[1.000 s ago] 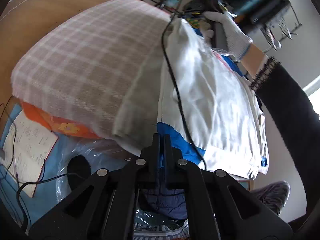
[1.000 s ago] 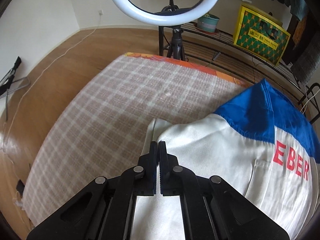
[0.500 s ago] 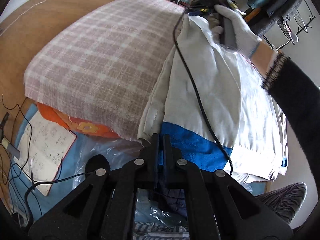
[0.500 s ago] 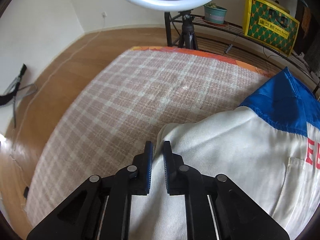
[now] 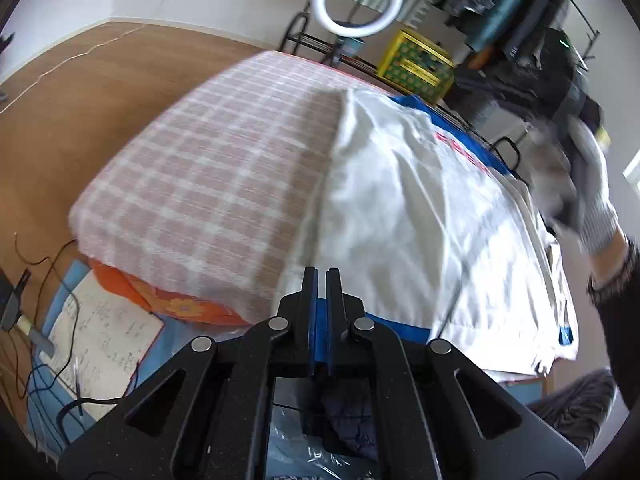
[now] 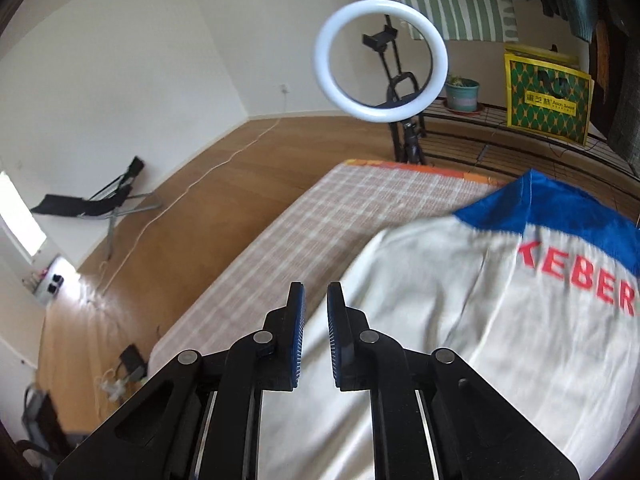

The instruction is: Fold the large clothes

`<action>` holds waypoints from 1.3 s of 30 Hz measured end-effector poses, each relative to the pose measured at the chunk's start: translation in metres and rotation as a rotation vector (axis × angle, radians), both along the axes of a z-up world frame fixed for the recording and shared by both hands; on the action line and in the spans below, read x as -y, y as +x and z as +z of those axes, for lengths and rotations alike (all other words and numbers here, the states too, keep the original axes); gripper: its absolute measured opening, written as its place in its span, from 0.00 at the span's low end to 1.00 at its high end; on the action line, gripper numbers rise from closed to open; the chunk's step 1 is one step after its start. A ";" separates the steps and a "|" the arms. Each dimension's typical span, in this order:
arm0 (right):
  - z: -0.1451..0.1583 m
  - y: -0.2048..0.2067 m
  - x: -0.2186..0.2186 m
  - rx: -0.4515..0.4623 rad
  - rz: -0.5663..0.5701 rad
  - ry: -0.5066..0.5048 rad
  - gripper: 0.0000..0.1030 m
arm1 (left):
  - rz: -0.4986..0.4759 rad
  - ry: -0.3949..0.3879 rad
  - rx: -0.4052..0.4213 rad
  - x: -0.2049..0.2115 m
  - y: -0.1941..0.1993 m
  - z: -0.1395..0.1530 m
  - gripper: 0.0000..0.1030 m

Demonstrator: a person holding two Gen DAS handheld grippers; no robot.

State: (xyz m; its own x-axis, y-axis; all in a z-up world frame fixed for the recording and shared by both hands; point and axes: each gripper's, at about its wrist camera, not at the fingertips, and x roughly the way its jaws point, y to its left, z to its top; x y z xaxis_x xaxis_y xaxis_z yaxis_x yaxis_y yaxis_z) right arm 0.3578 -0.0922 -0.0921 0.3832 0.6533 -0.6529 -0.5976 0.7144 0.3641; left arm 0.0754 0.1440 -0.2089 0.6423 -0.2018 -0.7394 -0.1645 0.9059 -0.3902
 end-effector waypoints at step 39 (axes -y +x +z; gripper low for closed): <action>-0.145 -0.156 0.003 -0.243 0.228 -0.196 0.11 | 0.089 -0.096 -0.187 -0.003 -0.004 -0.048 0.12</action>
